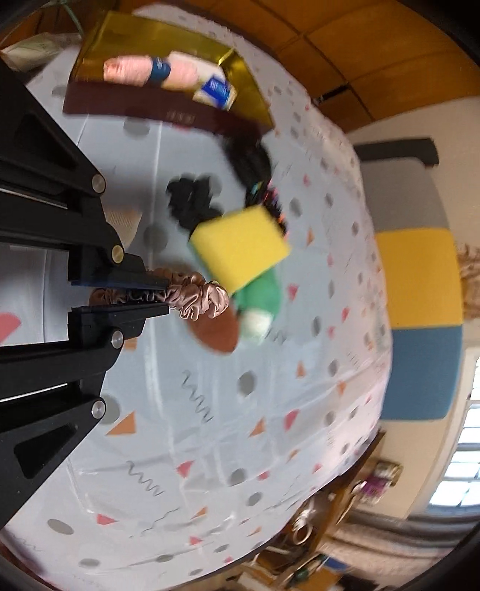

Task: Organize soft objects
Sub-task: 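Grasp the pink satin scrunchie with the right gripper, then carry the pink scrunchie over the gold tray and open the right gripper, then reach the left gripper to the beige mesh roll and grasp it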

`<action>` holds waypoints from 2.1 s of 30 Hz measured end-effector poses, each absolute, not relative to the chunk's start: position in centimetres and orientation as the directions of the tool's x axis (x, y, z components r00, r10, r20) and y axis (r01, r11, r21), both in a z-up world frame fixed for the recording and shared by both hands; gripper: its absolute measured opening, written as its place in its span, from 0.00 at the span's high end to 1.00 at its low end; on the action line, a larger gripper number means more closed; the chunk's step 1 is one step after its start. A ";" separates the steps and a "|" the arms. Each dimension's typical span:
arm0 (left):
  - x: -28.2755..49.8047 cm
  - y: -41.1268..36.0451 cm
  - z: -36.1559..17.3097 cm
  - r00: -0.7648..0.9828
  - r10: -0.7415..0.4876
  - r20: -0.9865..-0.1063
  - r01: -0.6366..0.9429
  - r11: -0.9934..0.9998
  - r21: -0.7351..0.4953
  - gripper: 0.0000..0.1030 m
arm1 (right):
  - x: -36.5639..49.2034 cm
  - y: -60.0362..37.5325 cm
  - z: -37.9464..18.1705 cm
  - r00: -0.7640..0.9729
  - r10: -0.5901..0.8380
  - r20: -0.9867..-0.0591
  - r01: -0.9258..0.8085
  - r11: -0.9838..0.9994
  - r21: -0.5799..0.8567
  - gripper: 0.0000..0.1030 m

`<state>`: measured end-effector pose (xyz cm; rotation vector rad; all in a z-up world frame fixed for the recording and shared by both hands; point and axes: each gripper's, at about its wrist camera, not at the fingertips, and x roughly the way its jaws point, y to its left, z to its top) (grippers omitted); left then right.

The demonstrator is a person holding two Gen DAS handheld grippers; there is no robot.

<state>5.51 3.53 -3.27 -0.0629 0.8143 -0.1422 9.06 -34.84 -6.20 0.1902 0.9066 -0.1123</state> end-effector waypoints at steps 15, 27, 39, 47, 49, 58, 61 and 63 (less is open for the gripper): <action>5.0 5.7 -3.6 0.679 -0.116 -0.725 0.053 0.993 -0.108 0.20 | 11.5 -19.2 -2.6 0.559 0.472 -0.681 -0.256 0.880 0.400 0.94; 4.8 8.7 -4.8 0.664 -0.077 -0.744 -0.023 0.992 -0.123 0.20 | 16.1 -7.0 -9.3 0.321 0.561 -0.763 -0.331 0.821 0.465 0.93; 5.0 8.3 -4.5 0.652 -0.126 -0.748 0.008 0.987 -0.159 0.21 | 14.8 -9.3 -6.9 0.412 0.531 -0.741 -0.356 0.842 0.405 0.53; 5.6 3.9 -2.9 0.639 -0.239 -0.731 0.137 0.971 -0.198 0.21 | 9.9 -18.0 -3.2 0.597 0.389 -0.702 -0.303 0.919 0.252 0.33; 5.9 2.2 -2.7 0.622 -0.281 -0.731 0.181 0.960 -0.216 0.22 | 8.8 -21.3 -3.2 0.625 0.328 -0.709 -0.248 0.944 0.218 0.30; 6.2 -9.2 -1.8 0.525 -0.431 -0.733 0.458 0.870 -0.183 0.29 | 4.9 -37.0 -4.8 0.669 0.065 -0.741 0.108 0.977 0.183 0.26; 6.1 -12.7 -2.4 0.484 -0.450 -0.750 0.523 0.836 -0.165 0.34 | 4.5 -39.7 -6.0 0.655 0.017 -0.756 0.180 0.968 0.177 0.26; 6.5 -15.1 -3.6 0.433 -0.454 -0.779 0.549 0.818 -0.172 0.37 | 4.3 -41.0 -7.0 0.646 -0.001 -0.763 0.222 0.957 0.186 0.26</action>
